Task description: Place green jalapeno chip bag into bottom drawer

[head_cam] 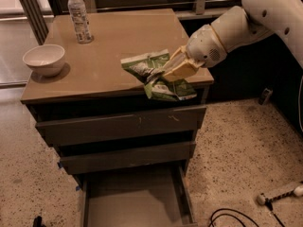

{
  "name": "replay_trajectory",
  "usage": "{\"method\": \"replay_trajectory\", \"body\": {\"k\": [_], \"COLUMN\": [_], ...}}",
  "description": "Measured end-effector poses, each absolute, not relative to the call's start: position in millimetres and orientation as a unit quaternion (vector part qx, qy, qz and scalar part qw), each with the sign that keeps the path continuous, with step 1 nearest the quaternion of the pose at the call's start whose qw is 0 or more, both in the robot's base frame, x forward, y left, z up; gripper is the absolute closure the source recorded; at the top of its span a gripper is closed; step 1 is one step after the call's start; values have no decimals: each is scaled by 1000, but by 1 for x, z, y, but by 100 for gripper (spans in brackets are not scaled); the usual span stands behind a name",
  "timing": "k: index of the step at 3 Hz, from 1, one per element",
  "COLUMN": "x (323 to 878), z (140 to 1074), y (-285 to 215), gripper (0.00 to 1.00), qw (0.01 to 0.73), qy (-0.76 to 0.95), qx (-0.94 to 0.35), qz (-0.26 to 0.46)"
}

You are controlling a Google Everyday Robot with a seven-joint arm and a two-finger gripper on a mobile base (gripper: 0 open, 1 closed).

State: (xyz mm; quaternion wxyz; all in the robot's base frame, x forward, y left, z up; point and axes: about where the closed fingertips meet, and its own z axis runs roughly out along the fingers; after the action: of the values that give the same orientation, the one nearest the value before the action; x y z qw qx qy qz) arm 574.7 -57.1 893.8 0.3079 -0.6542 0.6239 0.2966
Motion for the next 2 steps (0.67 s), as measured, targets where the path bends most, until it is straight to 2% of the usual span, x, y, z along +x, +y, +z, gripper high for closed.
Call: {"method": "replay_trajectory", "body": {"k": [2], "x": [552], "z": [872], "y": [-50], "gripper": [100], "qw": [284], "qy": [613], "qx": [-668], "qz": [314]}}
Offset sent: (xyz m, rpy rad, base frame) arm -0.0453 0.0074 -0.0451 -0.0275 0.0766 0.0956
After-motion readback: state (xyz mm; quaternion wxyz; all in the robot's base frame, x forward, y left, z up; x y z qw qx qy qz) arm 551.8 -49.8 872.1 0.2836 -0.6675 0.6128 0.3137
